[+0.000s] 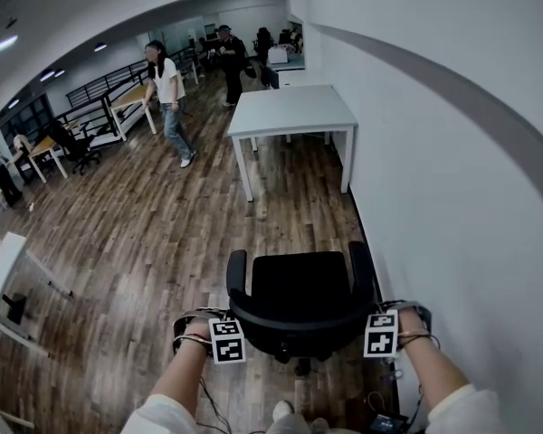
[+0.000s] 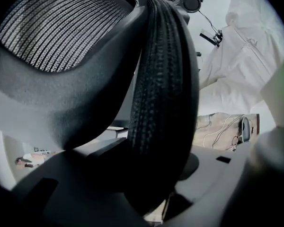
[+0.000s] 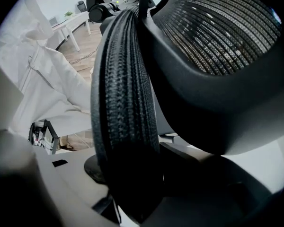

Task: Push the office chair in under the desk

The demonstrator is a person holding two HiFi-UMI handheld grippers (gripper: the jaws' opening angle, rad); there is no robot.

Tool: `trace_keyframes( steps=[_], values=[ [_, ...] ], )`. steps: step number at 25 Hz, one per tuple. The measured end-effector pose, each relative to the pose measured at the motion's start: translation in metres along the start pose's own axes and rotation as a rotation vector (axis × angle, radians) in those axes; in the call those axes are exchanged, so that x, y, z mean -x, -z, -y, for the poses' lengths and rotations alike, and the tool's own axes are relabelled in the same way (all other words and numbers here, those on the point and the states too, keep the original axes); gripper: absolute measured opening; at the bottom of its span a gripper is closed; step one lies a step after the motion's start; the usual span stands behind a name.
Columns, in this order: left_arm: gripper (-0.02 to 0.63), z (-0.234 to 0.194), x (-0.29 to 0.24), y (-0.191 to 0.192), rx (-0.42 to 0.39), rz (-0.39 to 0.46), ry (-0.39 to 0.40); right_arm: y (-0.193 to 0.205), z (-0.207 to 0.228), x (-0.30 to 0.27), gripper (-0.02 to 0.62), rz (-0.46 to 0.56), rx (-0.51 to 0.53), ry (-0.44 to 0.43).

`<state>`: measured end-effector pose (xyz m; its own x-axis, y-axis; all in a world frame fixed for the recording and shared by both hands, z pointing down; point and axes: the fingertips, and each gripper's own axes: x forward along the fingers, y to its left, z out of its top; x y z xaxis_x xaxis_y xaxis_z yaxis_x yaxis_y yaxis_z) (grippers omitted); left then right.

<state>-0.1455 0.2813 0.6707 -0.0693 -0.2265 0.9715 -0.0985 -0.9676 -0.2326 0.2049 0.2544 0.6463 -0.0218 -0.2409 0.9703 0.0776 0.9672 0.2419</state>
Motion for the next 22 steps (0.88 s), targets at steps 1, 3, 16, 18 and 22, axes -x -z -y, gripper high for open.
trace_keyframes(
  steps=[1, 3, 16, 18, 22],
  values=[
    [0.202, -0.004, -0.001, 0.001, -0.002, 0.001, 0.000, -0.001, 0.004, -0.001, 0.238, 0.000, -0.001, -0.001],
    [0.202, -0.013, -0.003, 0.002, -0.004, 0.003, 0.001, -0.002, 0.011, -0.003, 0.238, 0.000, -0.004, -0.002],
    [0.202, -0.076, -0.020, 0.005, -0.032, 0.018, -0.006, -0.008, 0.062, -0.019, 0.238, -0.011, -0.032, -0.010],
    [0.202, -0.083, -0.022, 0.003, -0.038, 0.020, -0.005, -0.005, 0.069, -0.022, 0.238, -0.016, -0.037, -0.011],
    [0.201, -0.099, -0.027, -0.004, -0.045, 0.024, -0.003, 0.001, 0.083, -0.026, 0.238, -0.023, -0.042, -0.013]
  ],
)
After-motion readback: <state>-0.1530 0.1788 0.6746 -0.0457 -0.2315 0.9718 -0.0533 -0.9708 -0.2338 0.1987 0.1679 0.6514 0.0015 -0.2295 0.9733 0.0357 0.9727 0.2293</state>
